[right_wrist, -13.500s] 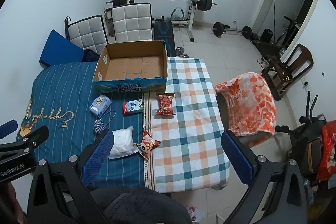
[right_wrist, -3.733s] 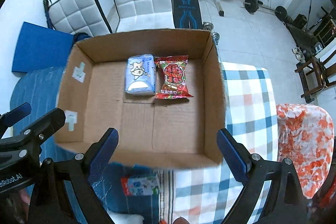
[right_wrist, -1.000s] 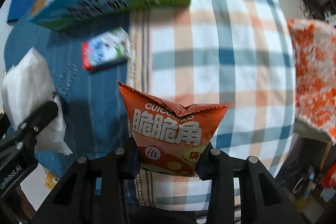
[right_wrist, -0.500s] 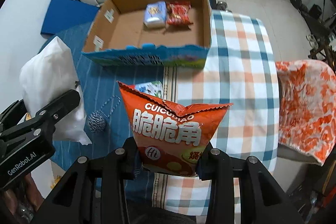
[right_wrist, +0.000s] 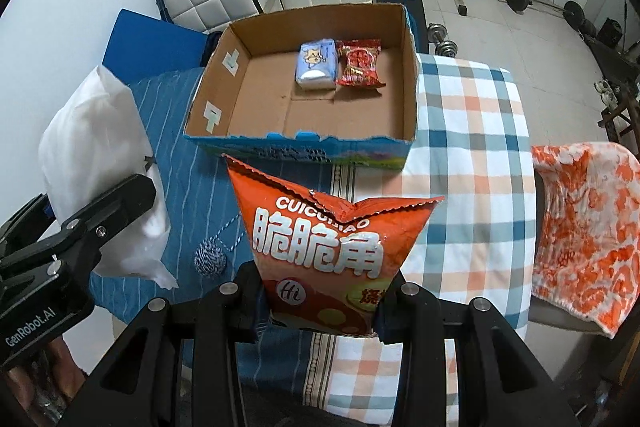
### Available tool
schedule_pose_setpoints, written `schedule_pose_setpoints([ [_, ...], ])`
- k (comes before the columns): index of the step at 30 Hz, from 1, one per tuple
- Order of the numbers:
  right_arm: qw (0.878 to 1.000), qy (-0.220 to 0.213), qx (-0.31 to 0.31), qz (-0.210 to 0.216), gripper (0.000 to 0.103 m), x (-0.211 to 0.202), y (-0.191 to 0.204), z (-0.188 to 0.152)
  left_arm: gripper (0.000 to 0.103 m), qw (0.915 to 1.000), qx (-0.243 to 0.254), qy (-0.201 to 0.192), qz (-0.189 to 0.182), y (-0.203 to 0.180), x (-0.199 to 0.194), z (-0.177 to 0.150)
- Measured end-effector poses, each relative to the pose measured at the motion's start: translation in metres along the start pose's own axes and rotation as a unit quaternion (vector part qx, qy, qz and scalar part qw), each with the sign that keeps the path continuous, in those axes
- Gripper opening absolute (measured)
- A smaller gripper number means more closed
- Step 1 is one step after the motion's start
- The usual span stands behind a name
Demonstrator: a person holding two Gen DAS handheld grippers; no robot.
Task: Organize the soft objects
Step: 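Carry the white pouch with the left tool while the right tool carries the orange bag into the box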
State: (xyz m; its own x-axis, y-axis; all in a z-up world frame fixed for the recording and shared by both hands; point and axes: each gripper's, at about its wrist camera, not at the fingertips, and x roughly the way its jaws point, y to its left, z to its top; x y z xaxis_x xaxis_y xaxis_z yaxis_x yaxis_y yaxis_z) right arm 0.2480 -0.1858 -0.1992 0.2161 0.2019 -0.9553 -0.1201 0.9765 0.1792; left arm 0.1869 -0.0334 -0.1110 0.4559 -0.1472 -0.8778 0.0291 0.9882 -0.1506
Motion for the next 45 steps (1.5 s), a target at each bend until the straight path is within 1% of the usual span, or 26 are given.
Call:
schedule_pose_setpoints([
  [3, 1.0, -0.002, -0.001, 0.004, 0.041, 0.004, 0.001, 0.019, 0.074, 0.9999, -0.007, -0.001, -0.009, 0.008, 0.008, 0.021],
  [7, 1.0, -0.01, 0.004, 0.003, 0.041, 0.017, 0.0, 0.057, 0.074, 1.0, -0.003, 0.005, -0.003, 0.02, 0.029, 0.058],
  [10, 1.0, -0.006, 0.011, 0.0, 0.041, 0.032, -0.004, 0.087, 0.074, 0.9997, -0.001, 0.022, 0.009, 0.034, 0.059, 0.091],
  [13, 1.0, 0.001, 0.017, -0.012, 0.041, 0.056, -0.01, 0.121, 0.074, 0.9986, 0.0, 0.044, 0.03, 0.047, 0.094, 0.117],
  [16, 0.999, 0.014, 0.031, -0.019, 0.041, 0.083, -0.017, 0.152, 0.074, 0.9953, -0.003, 0.083, 0.05, 0.063, 0.144, 0.146],
  [19, 0.998, 0.031, 0.042, -0.032, 0.041, 0.111, -0.023, 0.177, 0.074, 0.9908, -0.009, 0.125, 0.05, 0.071, 0.186, 0.162],
  [20, 0.997, 0.04, 0.046, -0.035, 0.041, 0.124, -0.025, 0.185, 0.074, 0.9882, -0.014, 0.145, 0.047, 0.074, 0.205, 0.167],
  [22, 0.996, 0.057, 0.048, -0.042, 0.041, 0.146, -0.026, 0.196, 0.074, 0.9848, -0.012, 0.166, 0.049, 0.075, 0.226, 0.171],
  [23, 0.996, 0.065, 0.048, -0.044, 0.041, 0.156, -0.026, 0.2, 0.074, 0.9823, -0.008, 0.178, 0.057, 0.075, 0.241, 0.174],
  [28, 0.991, 0.102, 0.043, -0.07, 0.041, 0.205, -0.026, 0.215, 0.074, 0.9741, 0.01, 0.208, 0.088, 0.075, 0.283, 0.183],
  [31, 0.989, 0.12, 0.041, -0.079, 0.041, 0.227, -0.028, 0.22, 0.074, 0.967, 0.029, 0.229, 0.109, 0.076, 0.309, 0.184],
  [35, 0.985, 0.144, 0.037, -0.087, 0.041, 0.252, -0.029, 0.223, 0.075, 0.9597, 0.036, 0.249, 0.126, 0.079, 0.334, 0.182],
  [38, 0.982, 0.162, 0.036, -0.089, 0.041, 0.269, -0.029, 0.223, 0.075, 0.9538, 0.027, 0.271, 0.128, 0.084, 0.35, 0.18],
  [40, 0.98, 0.174, 0.032, -0.093, 0.041, 0.28, -0.028, 0.222, 0.075, 0.9529, 0.031, 0.268, 0.138, 0.084, 0.355, 0.18],
  [41, 0.979, 0.179, 0.03, -0.095, 0.041, 0.285, -0.028, 0.221, 0.076, 0.9535, 0.033, 0.268, 0.135, 0.082, 0.356, 0.18],
  [43, 0.976, 0.193, 0.027, -0.095, 0.041, 0.297, -0.027, 0.219, 0.077, 0.9544, 0.026, 0.274, 0.115, 0.081, 0.36, 0.181],
  [45, 0.974, 0.203, 0.026, -0.096, 0.041, 0.306, -0.027, 0.217, 0.077, 0.9533, 0.02, 0.282, 0.105, 0.082, 0.364, 0.179],
])
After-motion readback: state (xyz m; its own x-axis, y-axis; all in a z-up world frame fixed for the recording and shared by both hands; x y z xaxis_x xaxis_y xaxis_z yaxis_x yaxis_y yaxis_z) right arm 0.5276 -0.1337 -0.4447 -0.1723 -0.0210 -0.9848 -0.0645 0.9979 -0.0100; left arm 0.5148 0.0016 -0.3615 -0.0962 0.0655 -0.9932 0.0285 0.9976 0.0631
